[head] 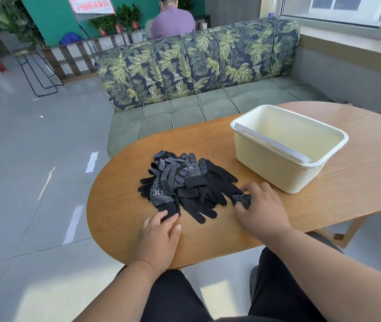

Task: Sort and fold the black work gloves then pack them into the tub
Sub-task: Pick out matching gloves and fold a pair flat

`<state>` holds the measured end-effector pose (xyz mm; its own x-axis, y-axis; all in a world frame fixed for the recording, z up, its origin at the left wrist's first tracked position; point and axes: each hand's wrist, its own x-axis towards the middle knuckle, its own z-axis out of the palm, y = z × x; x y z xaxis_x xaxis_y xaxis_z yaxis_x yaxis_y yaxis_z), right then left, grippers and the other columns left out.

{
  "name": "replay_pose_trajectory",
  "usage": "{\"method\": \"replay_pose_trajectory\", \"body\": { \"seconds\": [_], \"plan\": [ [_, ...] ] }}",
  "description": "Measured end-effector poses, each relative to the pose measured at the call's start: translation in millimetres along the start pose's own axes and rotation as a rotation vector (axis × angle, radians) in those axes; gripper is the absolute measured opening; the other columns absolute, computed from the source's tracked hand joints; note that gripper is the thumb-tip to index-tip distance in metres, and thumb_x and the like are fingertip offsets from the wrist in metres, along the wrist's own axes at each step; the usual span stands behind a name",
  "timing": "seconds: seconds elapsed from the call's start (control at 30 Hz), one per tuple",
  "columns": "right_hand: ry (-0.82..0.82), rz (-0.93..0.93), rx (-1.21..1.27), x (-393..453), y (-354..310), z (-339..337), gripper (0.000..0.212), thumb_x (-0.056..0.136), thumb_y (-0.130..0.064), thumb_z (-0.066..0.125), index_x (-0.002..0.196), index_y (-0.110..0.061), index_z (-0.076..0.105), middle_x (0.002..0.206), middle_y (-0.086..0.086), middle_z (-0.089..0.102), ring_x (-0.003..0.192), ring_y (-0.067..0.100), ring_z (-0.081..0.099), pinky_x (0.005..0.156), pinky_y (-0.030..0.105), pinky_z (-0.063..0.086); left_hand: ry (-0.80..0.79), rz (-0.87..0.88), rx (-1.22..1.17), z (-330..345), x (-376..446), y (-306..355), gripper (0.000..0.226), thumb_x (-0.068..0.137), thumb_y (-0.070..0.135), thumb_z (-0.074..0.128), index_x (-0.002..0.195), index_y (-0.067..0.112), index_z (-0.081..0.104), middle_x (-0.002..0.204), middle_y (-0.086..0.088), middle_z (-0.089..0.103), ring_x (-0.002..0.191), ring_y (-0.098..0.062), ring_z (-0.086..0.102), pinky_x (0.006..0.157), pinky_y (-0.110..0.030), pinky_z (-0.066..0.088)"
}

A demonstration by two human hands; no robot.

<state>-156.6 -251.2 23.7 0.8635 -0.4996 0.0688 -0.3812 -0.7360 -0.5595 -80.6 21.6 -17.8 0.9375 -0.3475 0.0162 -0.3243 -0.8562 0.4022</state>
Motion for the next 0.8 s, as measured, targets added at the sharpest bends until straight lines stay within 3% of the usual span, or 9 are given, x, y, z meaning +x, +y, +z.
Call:
{"method": "replay_pose_trajectory", "body": {
  "seconds": [0.1, 0.23, 0.3, 0.33, 0.43, 0.5, 0.63, 0.7, 0.8],
  "plan": [
    [-0.048, -0.073, 0.010, -6.7, -6.3, 8.1, 0.033, 0.088, -0.036, 0.063, 0.121, -0.031, 0.062, 0.106, -0.004, 0.051, 0.108, 0.024, 0.053, 0.094, 0.036, 0.045, 0.026, 0.030, 0.033, -1.4, -0.6, -0.7, 0.044, 0.104, 0.043, 0.053, 0.142, 0.026, 0.064, 0.143, 0.008, 0.056, 0.132, -0.017, 0.043, 0.118, -0.033, 0.034],
    [-0.132, -0.160, 0.007, -13.2, -13.3, 15.1, 0.032, 0.089, -0.035, 0.061, 0.121, -0.032, 0.062, 0.107, -0.008, 0.050, 0.108, 0.019, 0.052, 0.094, 0.032, 0.043, 0.059, 0.061, -0.007, -6.9, -10.8, 5.9, 0.022, 0.098, 0.033, 0.063, 0.114, 0.031, 0.077, 0.111, 0.019, 0.062, 0.110, -0.009, 0.051, 0.102, -0.030, 0.045],
    [-0.158, -0.195, 0.012, -14.2, -17.6, 17.1, 0.031, 0.090, -0.035, 0.060, 0.120, -0.033, 0.062, 0.105, -0.011, 0.052, 0.104, 0.015, 0.053, 0.088, 0.028, 0.041, 0.066, 0.045, -0.067, -12.8, -20.2, 15.7, 0.010, 0.094, 0.030, 0.068, 0.097, 0.039, 0.070, 0.100, 0.025, 0.058, 0.102, -0.004, 0.051, 0.089, -0.019, 0.042],
    [-0.170, -0.208, 0.014, -15.0, -19.7, 18.4, 0.030, 0.091, -0.036, 0.059, 0.120, -0.033, 0.062, 0.102, -0.012, 0.051, 0.100, 0.013, 0.053, 0.084, 0.028, 0.040, 0.072, 0.027, -0.096, -15.4, -24.5, 19.7, 0.016, 0.093, 0.027, 0.070, 0.090, 0.042, 0.063, 0.096, 0.026, 0.056, 0.097, -0.002, 0.051, 0.082, -0.013, 0.039],
    [-0.222, -0.229, -0.015, -18.3, -22.4, 22.5, 0.032, 0.092, -0.037, 0.058, 0.123, -0.032, 0.063, 0.102, -0.014, 0.050, 0.096, 0.012, 0.051, 0.082, 0.029, 0.042, 0.110, -0.056, -0.195, -19.1, -29.9, 22.3, 0.025, 0.092, 0.023, 0.070, 0.084, 0.038, 0.053, 0.092, 0.022, 0.058, 0.088, -0.002, 0.054, 0.070, -0.012, 0.036],
    [-0.265, -0.248, -0.059, -21.8, -24.9, 25.1, 0.037, 0.093, -0.038, 0.056, 0.128, -0.032, 0.062, 0.111, -0.010, 0.054, 0.106, 0.016, 0.053, 0.088, 0.031, 0.045, 0.147, -0.137, -0.297, -24.3, -30.3, 18.9, 0.020, 0.094, 0.022, 0.069, 0.095, 0.037, 0.054, 0.096, 0.020, 0.061, 0.089, -0.002, 0.057, 0.072, -0.019, 0.041],
    [-0.363, -0.346, -0.212, -27.2, -30.7, 33.7, 0.050, 0.096, -0.046, 0.049, 0.145, -0.036, 0.051, 0.136, -0.002, 0.049, 0.127, 0.024, 0.046, 0.109, 0.037, 0.040, 0.211, -0.294, -0.453, -33.3, -26.8, 5.0, 0.038, 0.098, 0.017, 0.063, 0.125, 0.040, 0.049, 0.121, 0.017, 0.060, 0.110, -0.009, 0.058, 0.095, -0.032, 0.049],
    [-0.404, -0.394, -0.309, -29.8, -33.1, 37.0, 0.058, 0.094, -0.047, 0.047, 0.151, -0.037, 0.044, 0.147, 0.001, 0.043, 0.135, 0.028, 0.041, 0.114, 0.042, 0.036, 0.212, -0.313, -0.437, -32.8, -24.2, -2.6, 0.039, 0.099, 0.012, 0.059, 0.125, 0.040, 0.050, 0.127, 0.015, 0.059, 0.118, -0.013, 0.057, 0.102, -0.036, 0.050],
    [-0.444, -0.426, -0.395, -33.7, -37.7, 39.4, 0.058, 0.095, -0.046, 0.046, 0.151, -0.032, 0.042, 0.159, 0.005, 0.034, 0.141, 0.033, 0.034, 0.117, 0.048, 0.030, 0.223, -0.343, -0.373, -29.0, -20.9, -10.7, 0.028, 0.099, 0.010, 0.056, 0.107, 0.036, 0.054, 0.115, 0.009, 0.065, 0.106, -0.022, 0.062, 0.086, -0.035, 0.051]
  ]
}}
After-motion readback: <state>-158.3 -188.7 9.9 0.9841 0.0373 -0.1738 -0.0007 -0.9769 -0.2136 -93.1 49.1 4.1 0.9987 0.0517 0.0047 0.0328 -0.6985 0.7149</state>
